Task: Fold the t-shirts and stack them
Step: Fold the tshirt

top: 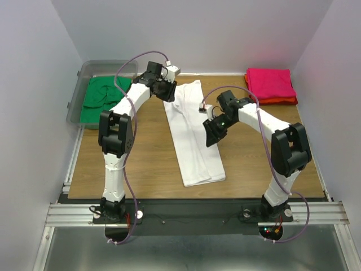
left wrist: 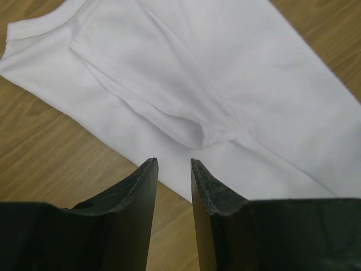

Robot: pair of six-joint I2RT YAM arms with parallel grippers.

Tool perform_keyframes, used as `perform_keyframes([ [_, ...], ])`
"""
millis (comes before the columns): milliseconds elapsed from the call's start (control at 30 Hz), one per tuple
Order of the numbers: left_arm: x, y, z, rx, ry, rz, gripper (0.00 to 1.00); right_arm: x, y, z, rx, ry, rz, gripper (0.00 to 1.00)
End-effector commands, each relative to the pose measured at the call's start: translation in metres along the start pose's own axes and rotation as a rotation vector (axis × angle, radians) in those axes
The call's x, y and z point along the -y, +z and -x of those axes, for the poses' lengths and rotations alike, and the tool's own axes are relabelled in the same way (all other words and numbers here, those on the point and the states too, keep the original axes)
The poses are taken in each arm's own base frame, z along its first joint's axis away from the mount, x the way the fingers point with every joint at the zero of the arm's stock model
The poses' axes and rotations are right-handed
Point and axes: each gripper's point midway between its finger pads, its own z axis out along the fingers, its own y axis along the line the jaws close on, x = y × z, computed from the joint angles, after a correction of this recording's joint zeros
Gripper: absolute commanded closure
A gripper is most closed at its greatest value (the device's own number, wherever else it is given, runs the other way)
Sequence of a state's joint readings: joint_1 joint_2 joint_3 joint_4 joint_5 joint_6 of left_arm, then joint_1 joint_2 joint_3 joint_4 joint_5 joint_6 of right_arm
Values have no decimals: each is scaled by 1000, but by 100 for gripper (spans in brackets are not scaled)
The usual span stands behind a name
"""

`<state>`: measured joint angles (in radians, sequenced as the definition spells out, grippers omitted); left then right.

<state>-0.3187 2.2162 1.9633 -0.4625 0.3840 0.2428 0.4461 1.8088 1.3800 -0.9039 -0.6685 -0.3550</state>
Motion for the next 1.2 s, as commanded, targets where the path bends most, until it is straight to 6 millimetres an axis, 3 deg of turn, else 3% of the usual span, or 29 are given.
perform_keyframes([
  [0,25,-34,39,153,-35,-72,57,43,-13,33,119,69,-138,63],
  [33,28,-30,31,137,-99,-78,56,57,-14,44,152,59,-196,64],
  [167,27,-27,26,147,-209,-61,53,78,-17,77,246,95,-275,65],
  [367,23,-21,16,159,-319,-56,52,99,-17,120,341,113,-311,65],
  [400,23,-21,16,164,-324,-53,43,101,-16,124,350,120,-310,65],
  [467,20,-18,15,164,-338,-65,41,107,-10,134,360,132,-306,65],
  [700,9,9,-5,114,-429,-96,41,121,10,143,349,156,-283,65],
  [1167,20,32,-7,105,-489,-191,44,126,23,123,303,170,-285,64],
])
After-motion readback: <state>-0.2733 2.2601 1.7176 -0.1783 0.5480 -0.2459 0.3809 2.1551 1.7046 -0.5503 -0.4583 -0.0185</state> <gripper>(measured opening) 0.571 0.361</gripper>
